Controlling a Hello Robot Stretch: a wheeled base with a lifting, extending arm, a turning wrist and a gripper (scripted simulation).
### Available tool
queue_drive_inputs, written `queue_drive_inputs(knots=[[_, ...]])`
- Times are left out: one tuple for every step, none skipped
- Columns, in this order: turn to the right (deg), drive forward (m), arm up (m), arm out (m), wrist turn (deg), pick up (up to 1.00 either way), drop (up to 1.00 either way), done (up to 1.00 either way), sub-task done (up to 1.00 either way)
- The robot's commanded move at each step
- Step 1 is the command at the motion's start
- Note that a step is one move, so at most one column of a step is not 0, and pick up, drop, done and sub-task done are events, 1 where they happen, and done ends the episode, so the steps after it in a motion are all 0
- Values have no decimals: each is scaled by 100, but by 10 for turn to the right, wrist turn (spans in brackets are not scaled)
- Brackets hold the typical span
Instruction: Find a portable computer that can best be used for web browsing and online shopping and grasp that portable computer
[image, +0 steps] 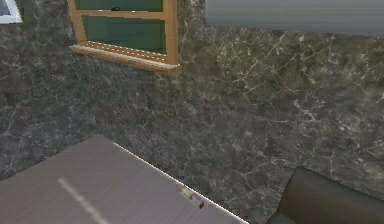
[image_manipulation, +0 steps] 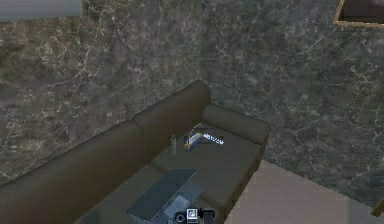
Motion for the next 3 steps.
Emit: queue_drive_inputs(knots=[[0, 0, 0, 0, 450, 0, 0, 0, 0], [0, 0, 0, 0, 450, 0, 0, 0, 0], [0, 0, 0, 0, 450, 0, 0, 0, 0]])
